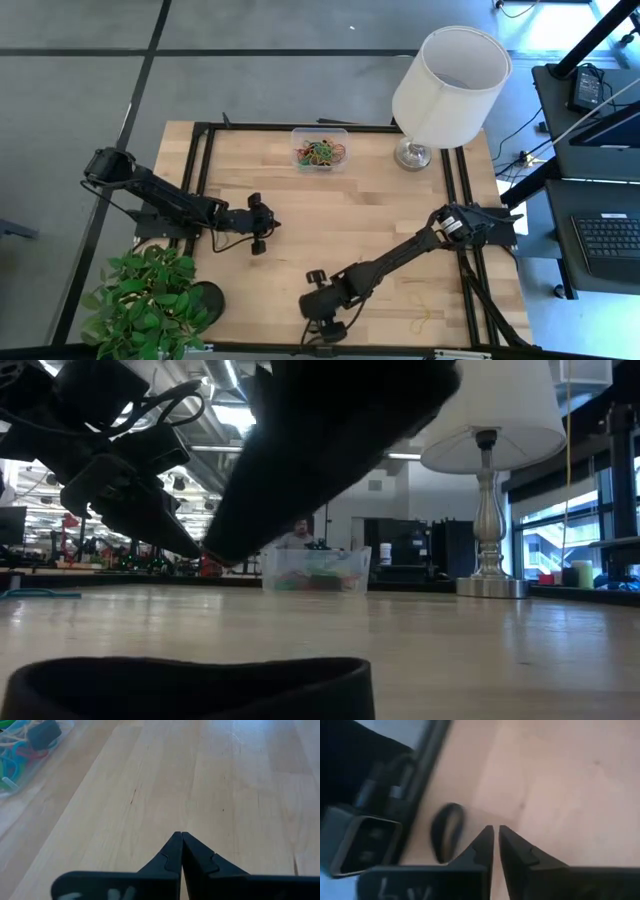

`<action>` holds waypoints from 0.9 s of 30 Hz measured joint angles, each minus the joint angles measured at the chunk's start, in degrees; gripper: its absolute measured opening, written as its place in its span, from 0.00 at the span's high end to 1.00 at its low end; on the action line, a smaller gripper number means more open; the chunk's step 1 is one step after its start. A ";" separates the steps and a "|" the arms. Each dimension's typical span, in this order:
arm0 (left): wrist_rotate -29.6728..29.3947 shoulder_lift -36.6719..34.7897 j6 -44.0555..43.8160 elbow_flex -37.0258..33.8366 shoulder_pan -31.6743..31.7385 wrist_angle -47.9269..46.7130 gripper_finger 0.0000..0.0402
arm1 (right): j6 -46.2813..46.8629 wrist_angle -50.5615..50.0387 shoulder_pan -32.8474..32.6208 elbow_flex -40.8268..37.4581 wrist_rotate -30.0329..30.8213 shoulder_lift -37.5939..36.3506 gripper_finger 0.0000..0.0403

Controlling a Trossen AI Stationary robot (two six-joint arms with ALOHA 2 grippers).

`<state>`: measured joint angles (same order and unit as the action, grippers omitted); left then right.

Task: Pick and place rubber bands into bin
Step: Put the black rubber band into the transparent bin

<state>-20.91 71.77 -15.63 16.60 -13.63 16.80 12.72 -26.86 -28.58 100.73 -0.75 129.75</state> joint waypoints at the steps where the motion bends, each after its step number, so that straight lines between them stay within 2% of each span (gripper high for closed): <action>1: 0.00 0.00 0.16 0.00 0.00 0.00 1.00 | 0.23 0.71 -0.18 0.00 -1.47 0.00 0.91; 3: 0.03 0.00 0.19 0.02 0.00 -0.01 1.00 | 0.86 2.67 -0.48 0.06 -2.99 0.37 0.88; 12: 0.09 0.02 0.80 0.00 0.00 -0.23 1.00 | 1.94 6.38 -2.14 0.08 -3.41 2.78 0.68; 16: 0.59 0.02 0.26 0.02 -0.15 -0.27 0.99 | 1.82 7.71 -2.34 0.09 -3.39 3.46 0.62; 22: 1.70 0.02 -0.32 0.02 -0.15 -0.27 1.00 | 1.60 7.74 -2.42 0.11 -3.37 5.40 0.62; 27: 2.51 0.02 -0.73 0.02 -0.15 -0.27 1.00 | 0.30 7.67 -2.38 0.22 -3.25 5.70 0.72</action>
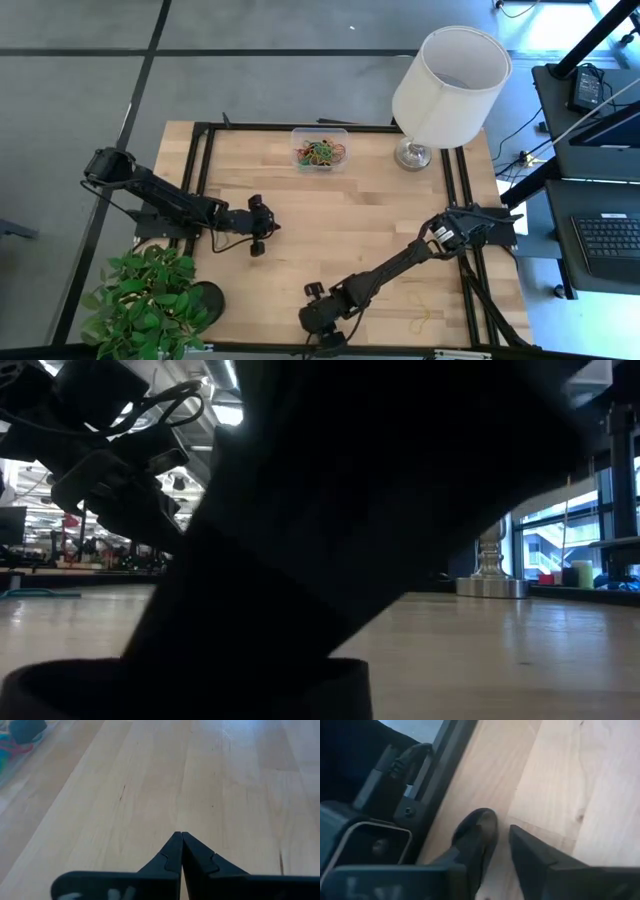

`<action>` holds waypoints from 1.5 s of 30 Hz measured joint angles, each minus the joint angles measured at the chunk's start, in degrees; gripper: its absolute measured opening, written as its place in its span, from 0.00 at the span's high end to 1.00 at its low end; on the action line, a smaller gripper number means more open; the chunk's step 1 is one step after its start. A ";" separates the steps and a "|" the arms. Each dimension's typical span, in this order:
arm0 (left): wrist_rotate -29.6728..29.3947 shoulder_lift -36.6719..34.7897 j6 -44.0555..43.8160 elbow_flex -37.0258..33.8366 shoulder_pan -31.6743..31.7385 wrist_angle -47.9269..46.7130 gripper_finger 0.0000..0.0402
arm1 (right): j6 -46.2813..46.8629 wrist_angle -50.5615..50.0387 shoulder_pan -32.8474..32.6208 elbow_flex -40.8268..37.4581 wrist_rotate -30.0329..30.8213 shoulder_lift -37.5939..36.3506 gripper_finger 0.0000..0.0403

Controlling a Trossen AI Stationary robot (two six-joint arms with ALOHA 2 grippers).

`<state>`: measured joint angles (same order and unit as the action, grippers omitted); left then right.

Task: Pick and place rubber bands into bin
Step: Put the black rubber band into the transparent bin

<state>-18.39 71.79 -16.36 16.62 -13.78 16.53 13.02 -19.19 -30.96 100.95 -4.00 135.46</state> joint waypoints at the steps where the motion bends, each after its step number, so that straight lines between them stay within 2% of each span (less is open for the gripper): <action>1: 0.01 0.00 0.00 0.00 0.00 0.00 1.00 | -0.51 -0.07 0.00 0.00 0.08 -0.02 0.76; 4: 0.01 0.00 -0.02 0.00 0.00 0.00 1.00 | -1.75 -0.60 0.11 0.00 0.29 -0.11 0.91; 6: 0.01 0.00 -0.02 0.00 0.00 0.00 0.99 | -2.28 -1.64 0.15 0.00 0.25 -0.23 0.97; 18: 0.04 0.00 0.00 0.00 0.00 0.01 1.00 | -6.08 -19.35 2.54 -0.32 -0.34 -4.14 0.99; 24: 0.04 0.00 0.00 0.00 0.00 0.23 0.99 | -7.16 -18.49 5.43 -7.98 -0.38 -8.87 0.99; 30: 0.22 0.00 0.00 0.00 0.00 0.44 1.00 | -7.14 -7.03 9.72 -24.63 0.28 -20.31 0.99; 33: 0.22 0.00 1.25 0.00 0.00 0.44 0.99 | -7.15 2.72 13.38 -34.67 0.41 -27.26 1.00; 37: 0.14 0.00 3.65 0.02 0.00 0.78 1.00 | -7.35 16.55 20.24 -44.93 3.60 -34.49 1.00; 41: 0.11 0.00 4.07 0.04 0.00 2.17 1.00 | -6.89 23.87 28.03 -48.08 4.41 -36.99 1.00; 45: 0.09 0.00 4.09 0.05 0.00 2.82 0.99 | -8.89 24.42 34.02 -44.51 4.60 -37.16 1.00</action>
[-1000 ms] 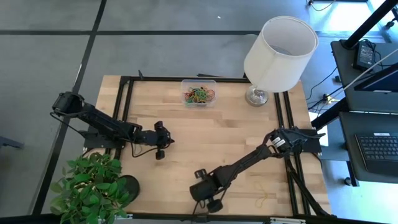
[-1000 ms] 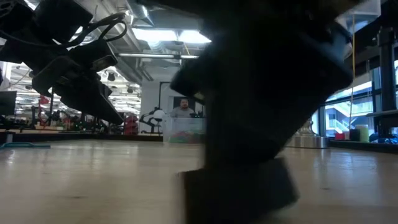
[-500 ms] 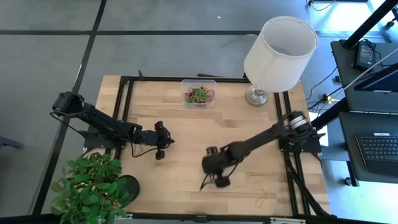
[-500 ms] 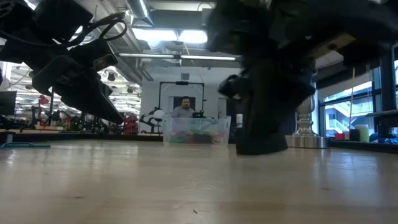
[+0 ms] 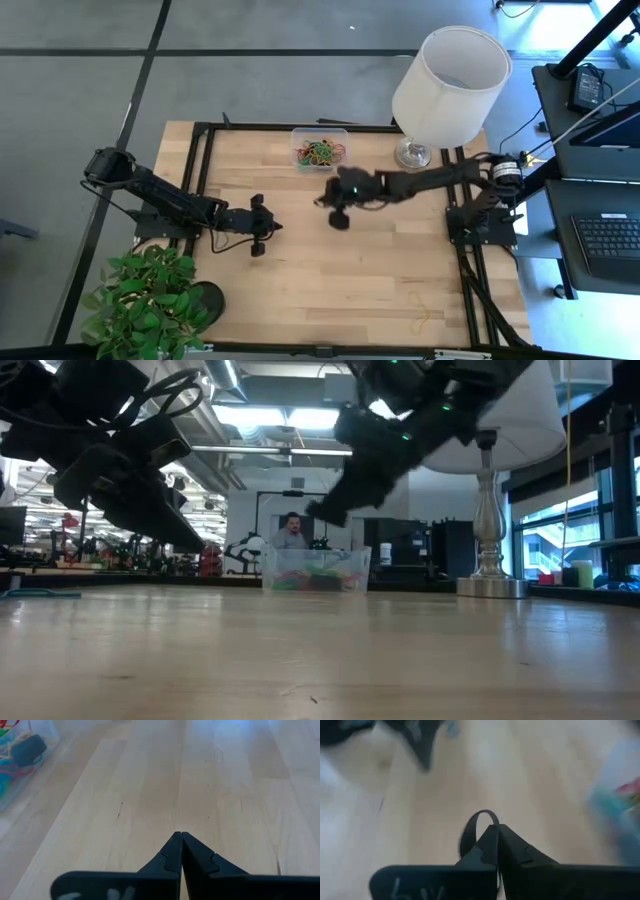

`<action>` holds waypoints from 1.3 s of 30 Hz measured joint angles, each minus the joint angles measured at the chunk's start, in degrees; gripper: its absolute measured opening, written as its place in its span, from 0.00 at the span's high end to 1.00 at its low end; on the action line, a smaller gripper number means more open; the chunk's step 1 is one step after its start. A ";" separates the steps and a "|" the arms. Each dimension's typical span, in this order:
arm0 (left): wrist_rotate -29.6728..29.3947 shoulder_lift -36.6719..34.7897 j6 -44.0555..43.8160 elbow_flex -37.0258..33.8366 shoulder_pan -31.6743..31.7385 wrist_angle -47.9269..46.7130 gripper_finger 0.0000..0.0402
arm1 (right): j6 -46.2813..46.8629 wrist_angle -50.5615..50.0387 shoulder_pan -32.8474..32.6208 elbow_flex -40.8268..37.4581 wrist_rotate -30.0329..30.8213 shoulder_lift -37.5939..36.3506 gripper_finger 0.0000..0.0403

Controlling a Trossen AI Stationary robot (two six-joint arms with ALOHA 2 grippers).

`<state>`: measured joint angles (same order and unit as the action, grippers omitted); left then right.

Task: Pick and place rubber bands into bin
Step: Put the black rubber band into the transparent bin, then put the blue rubber band into the transparent bin

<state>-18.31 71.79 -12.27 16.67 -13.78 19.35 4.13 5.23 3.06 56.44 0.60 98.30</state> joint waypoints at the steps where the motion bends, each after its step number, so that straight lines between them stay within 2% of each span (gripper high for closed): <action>1: 0.00 0.00 0.00 -0.01 0.00 0.03 1.00 | -0.35 0.00 1.27 1.11 -0.02 0.00 1.00; 6: -0.04 0.00 0.02 -0.01 0.00 0.17 1.00 | -2.32 -2.12 6.95 8.10 4.61 0.09 1.00; 9: -0.16 0.00 0.02 -0.01 0.00 0.20 0.99 | -3.29 -8.96 10.41 14.93 7.49 2.29 1.00; 15: -0.15 0.00 1.73 -0.01 0.00 0.20 1.00 | -3.11 -21.58 16.59 29.83 9.59 11.81 1.00; 19: -0.14 0.00 5.07 -0.01 0.00 0.19 0.99 | -3.02 -25.18 19.24 35.47 9.66 18.38 1.00; 25: -0.11 0.00 6.74 -0.01 0.00 0.17 1.00 | -2.96 -26.81 20.81 38.08 9.44 22.90 0.93; 33: -0.09 0.00 8.73 -0.01 0.00 0.15 0.99 | -2.92 -29.07 21.10 38.11 9.49 23.23 0.76; 39: -0.02 0.00 9.94 -0.01 0.00 0.15 1.00 | -2.91 -29.17 21.10 38.11 9.49 23.21 0.69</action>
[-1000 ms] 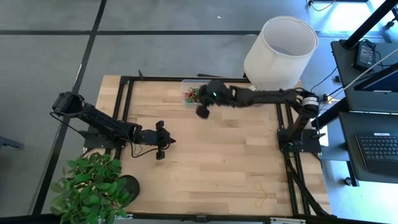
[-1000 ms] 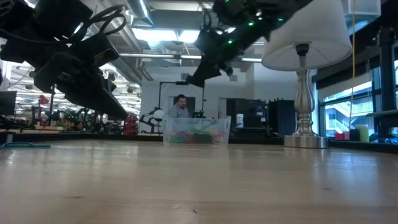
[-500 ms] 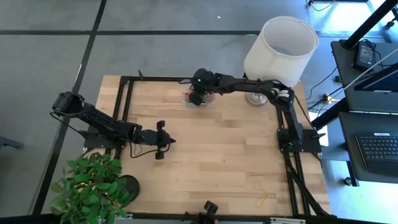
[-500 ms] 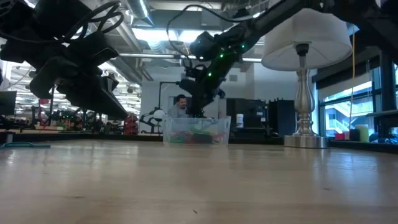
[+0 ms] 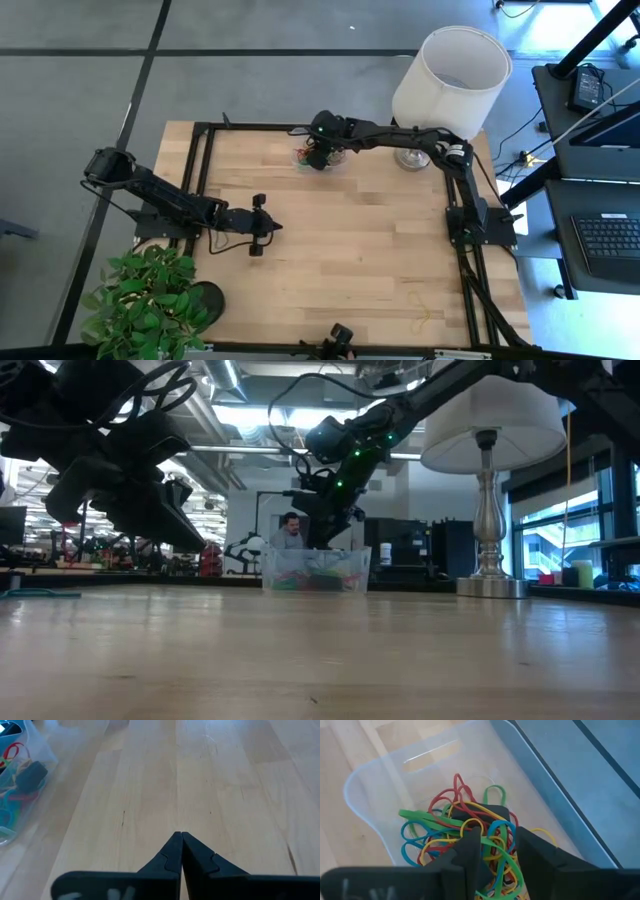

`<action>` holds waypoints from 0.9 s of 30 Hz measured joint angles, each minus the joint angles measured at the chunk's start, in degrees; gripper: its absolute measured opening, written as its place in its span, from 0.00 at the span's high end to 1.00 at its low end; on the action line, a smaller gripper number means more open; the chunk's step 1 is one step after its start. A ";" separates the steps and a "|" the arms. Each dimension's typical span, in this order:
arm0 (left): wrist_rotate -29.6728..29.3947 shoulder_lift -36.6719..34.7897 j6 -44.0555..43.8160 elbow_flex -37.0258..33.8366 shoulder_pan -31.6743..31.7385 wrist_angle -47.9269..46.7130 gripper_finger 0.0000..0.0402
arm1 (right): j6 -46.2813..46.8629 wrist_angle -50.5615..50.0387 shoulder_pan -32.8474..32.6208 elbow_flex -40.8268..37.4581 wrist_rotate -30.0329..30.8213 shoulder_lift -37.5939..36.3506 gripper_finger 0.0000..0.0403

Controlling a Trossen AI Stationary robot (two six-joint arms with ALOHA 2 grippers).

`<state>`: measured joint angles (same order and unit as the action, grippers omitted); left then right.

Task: Pick and place rubber bands into bin
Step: Put the blue rubber band into the transparent bin

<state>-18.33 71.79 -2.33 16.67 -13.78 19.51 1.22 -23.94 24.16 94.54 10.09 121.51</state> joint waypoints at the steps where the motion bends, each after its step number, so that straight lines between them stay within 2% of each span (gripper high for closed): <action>1: 0.00 0.00 0.05 0.00 0.00 0.00 0.99 | 0.00 0.00 0.00 0.00 0.00 -0.04 0.69; 10: 0.00 0.00 0.13 0.00 0.00 0.00 0.99 | 0.24 -1.74 0.00 0.02 0.02 -0.79 0.73; 19: -0.02 0.00 0.13 0.00 0.00 -0.05 0.99 | 0.10 -4.37 -0.09 0.02 0.87 -3.94 0.98; 27: -0.02 0.00 0.13 0.00 0.00 -0.44 0.99 | -0.07 -8.41 -2.90 0.00 1.20 -6.22 0.99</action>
<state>-18.35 71.79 -2.20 16.67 -13.78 19.07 1.15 -32.35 21.26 94.54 11.28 115.29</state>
